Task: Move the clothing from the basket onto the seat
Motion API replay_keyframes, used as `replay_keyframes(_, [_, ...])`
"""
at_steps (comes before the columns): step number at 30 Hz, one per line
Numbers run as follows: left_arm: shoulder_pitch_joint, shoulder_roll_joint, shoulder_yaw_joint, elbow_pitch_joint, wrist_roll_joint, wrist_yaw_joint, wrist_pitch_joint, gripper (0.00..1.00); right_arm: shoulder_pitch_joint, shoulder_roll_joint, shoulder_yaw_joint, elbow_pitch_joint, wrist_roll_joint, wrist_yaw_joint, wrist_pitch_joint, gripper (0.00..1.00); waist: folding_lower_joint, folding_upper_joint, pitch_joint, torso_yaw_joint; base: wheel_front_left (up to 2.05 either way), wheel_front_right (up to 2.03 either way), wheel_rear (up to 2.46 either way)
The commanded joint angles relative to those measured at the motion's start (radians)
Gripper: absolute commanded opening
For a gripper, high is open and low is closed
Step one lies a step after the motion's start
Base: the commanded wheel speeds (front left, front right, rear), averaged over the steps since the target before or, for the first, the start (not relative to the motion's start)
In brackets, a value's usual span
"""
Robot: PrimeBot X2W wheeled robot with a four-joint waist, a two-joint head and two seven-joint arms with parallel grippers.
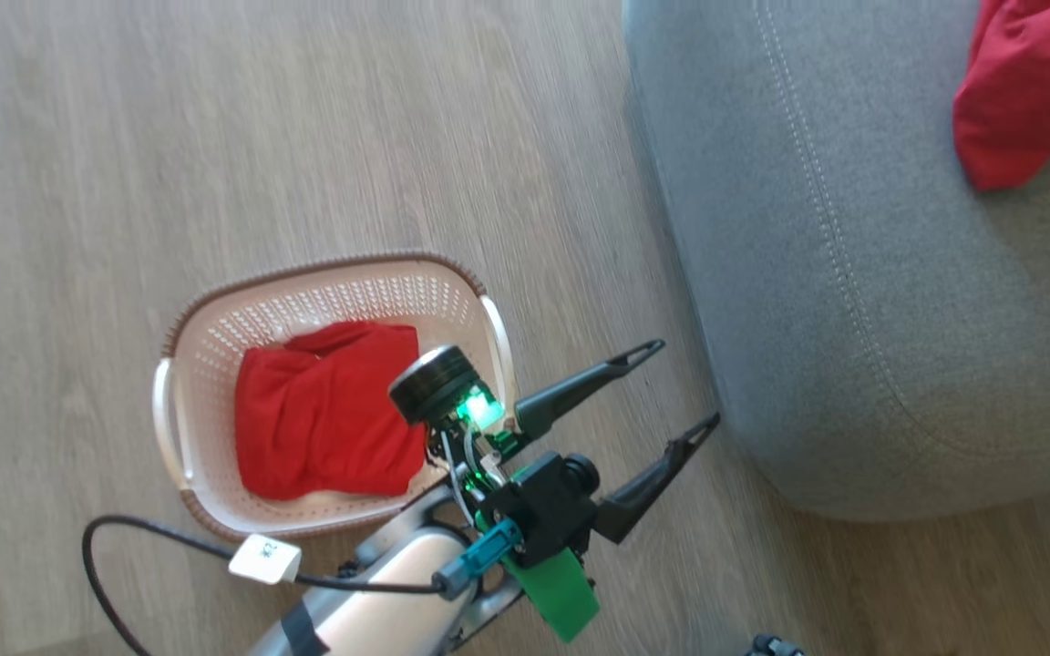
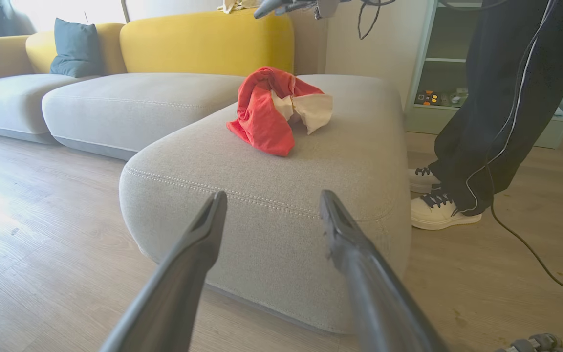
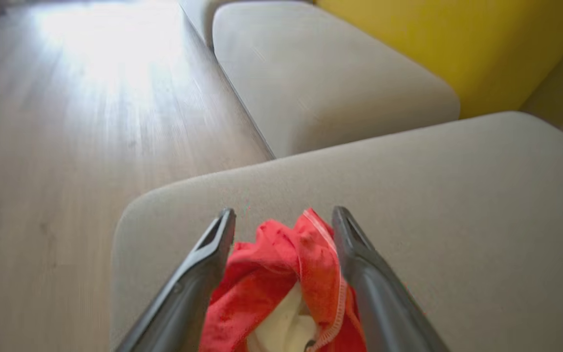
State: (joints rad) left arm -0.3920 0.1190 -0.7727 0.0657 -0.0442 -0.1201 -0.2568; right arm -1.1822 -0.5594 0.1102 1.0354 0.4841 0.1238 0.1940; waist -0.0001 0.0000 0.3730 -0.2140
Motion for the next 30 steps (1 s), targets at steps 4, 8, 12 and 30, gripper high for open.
replay_keyframes(4, [0.038, -0.031, 0.059, -0.046, -0.009, -0.001, -0.005, 1.0, 0.053, -0.06, 0.092, -0.176, 0.095, 0.007, -0.139, 1.0, 0.0001, 0.0, -0.078, 0.03, 0.0, 0.0, 0.0])
replay_keyframes(8, [0.072, -0.042, 0.096, -0.056, -0.011, 0.001, -0.005, 1.0, 0.107, -0.095, 0.171, -0.262, 0.171, 0.007, -0.214, 1.0, 0.0001, 0.0, -0.136, 0.055, 0.0, 0.0, 0.0])
replay_keyframes(12, [0.107, -0.051, 0.142, -0.071, -0.016, 0.005, -0.005, 1.0, 0.159, -0.112, 0.232, -0.325, 0.221, 0.007, -0.277, 1.0, 0.0001, 0.0, -0.189, 0.085, 0.0, 0.0, 0.0])
replay_keyframes(30, [0.259, -0.067, 0.411, -0.027, -0.016, 0.156, -0.005, 1.0, 0.619, -0.018, 0.308, -0.759, 0.278, 0.007, -0.455, 1.0, 0.0001, 0.0, -0.345, 0.266, 0.0, 0.0, 0.0])
